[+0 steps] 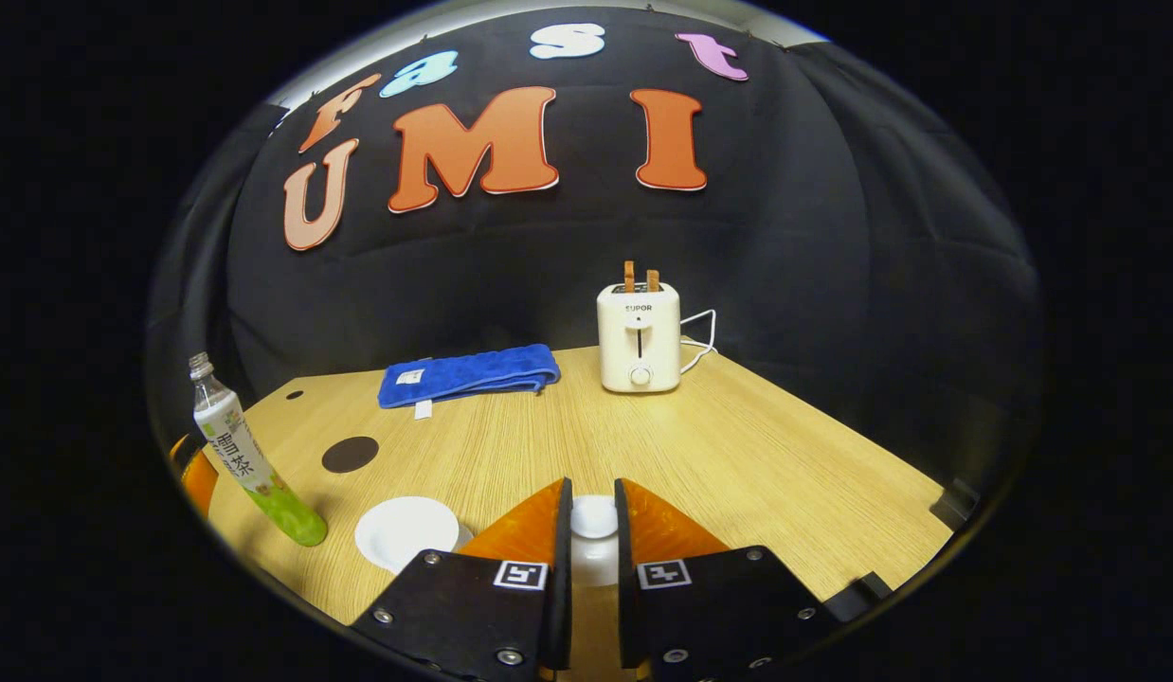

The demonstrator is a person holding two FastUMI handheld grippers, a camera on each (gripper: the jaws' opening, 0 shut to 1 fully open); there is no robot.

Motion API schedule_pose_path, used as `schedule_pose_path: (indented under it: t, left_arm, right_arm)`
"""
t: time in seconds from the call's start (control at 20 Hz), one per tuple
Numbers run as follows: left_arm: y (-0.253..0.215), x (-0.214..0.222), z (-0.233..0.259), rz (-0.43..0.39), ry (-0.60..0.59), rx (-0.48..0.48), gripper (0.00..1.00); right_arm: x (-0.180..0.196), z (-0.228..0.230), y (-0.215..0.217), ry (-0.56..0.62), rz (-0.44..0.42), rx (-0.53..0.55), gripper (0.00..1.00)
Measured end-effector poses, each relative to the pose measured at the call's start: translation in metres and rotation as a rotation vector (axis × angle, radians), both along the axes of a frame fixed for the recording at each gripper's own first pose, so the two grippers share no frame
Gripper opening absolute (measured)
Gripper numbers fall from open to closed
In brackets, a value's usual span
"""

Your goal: Open the teacup lid with one hand, grasp the water bottle and pour water into the teacup with the other hand; after pouring, place the water bottle on the coaster and then close the teacup lid.

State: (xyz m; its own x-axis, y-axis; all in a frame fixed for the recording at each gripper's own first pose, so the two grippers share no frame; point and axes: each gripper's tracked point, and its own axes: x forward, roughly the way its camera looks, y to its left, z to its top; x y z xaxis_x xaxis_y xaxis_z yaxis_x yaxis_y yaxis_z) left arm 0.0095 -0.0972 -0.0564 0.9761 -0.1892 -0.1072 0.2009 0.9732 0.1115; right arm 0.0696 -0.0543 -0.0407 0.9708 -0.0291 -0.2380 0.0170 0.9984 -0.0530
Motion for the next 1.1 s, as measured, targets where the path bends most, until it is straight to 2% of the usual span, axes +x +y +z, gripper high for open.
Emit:
schedule_pose_path:
  t: [0.4, 0.7, 0.8, 0.9, 1.0, 1.1]
  left_arm:
    - [-0.017, 0.029, -0.027, -0.003, 0.086, 0.047, 0.98]
    - [-0.013, 0.042, -0.042, 0.038, 0.125, 0.075, 0.98]
    - [-0.006, 0.041, -0.042, 0.072, 0.136, 0.055, 0.75]
    - [-0.005, 0.046, -0.043, 0.085, 0.137, 0.033, 0.69]
    - [-0.004, 0.045, -0.039, 0.082, 0.143, 0.036, 0.68]
    - [-0.002, 0.046, -0.024, 0.077, 0.114, 0.077, 0.70]
  right_arm:
    - [0.013, -0.015, -0.005, 0.035, 0.007, -0.001, 0.20]
    - [0.011, -0.020, -0.008, 0.053, 0.020, 0.028, 0.20]
    - [0.011, -0.019, -0.009, 0.052, 0.025, 0.038, 0.20]
    - [0.008, -0.018, -0.014, 0.047, 0.019, 0.045, 0.20]
    - [0.008, -0.017, -0.019, 0.043, 0.008, 0.051, 0.20]
    - [0.007, -0.015, -0.022, 0.040, -0.002, 0.056, 0.20]
